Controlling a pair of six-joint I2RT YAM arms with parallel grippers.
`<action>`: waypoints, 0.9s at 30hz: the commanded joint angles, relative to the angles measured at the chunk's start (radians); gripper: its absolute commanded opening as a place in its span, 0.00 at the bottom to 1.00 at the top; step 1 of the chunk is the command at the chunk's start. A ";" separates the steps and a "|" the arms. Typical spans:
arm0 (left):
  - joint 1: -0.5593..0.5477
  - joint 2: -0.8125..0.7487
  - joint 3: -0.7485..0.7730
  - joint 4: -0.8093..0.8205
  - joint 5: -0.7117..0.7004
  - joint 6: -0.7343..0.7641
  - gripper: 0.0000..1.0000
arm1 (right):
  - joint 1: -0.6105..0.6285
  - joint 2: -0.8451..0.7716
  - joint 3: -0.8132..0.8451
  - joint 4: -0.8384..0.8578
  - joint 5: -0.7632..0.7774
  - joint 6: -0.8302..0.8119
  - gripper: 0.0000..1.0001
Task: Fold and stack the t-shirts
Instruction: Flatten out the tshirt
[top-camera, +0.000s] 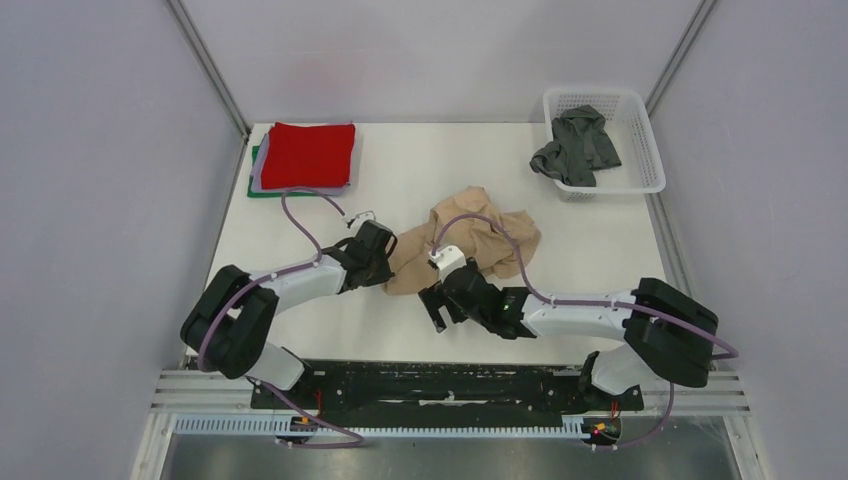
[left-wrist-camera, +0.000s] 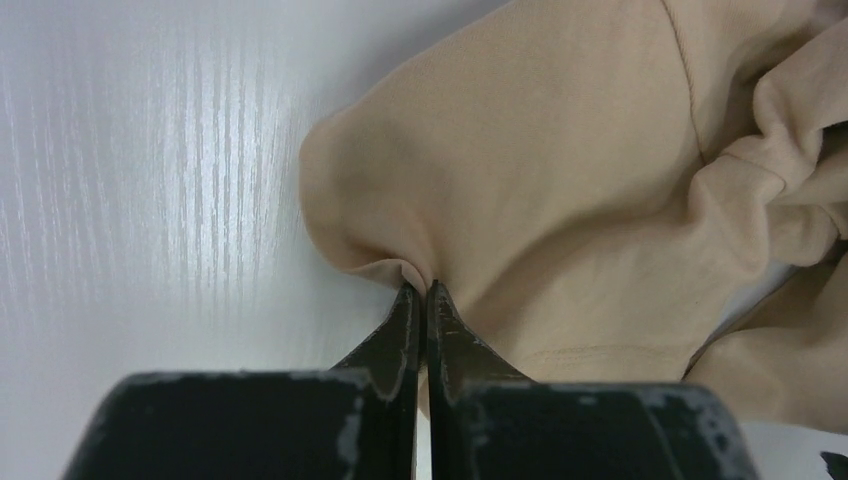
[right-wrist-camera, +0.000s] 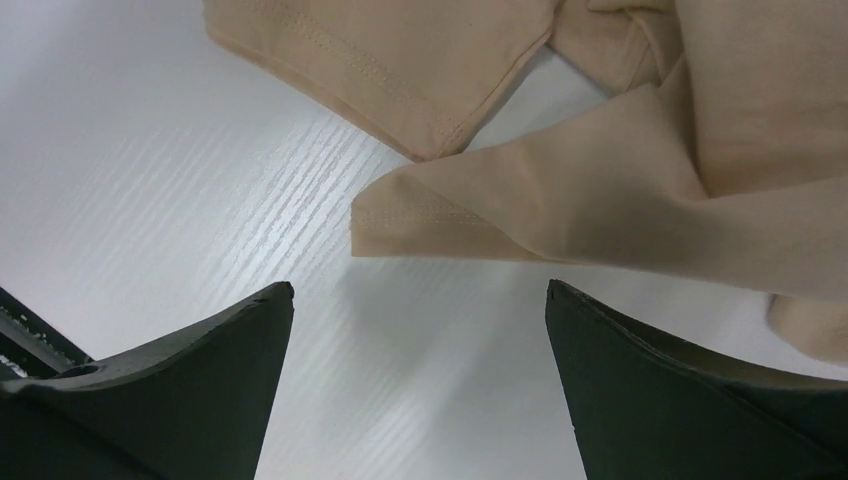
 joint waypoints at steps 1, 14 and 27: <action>-0.006 -0.027 -0.057 -0.057 0.026 -0.020 0.02 | 0.034 0.090 0.065 0.060 0.093 0.158 0.98; -0.010 -0.045 -0.099 -0.011 0.081 -0.034 0.02 | 0.054 0.245 0.052 0.110 0.381 0.354 0.93; -0.011 -0.110 -0.131 -0.014 0.086 -0.037 0.02 | 0.054 0.323 0.040 0.138 0.469 0.397 0.80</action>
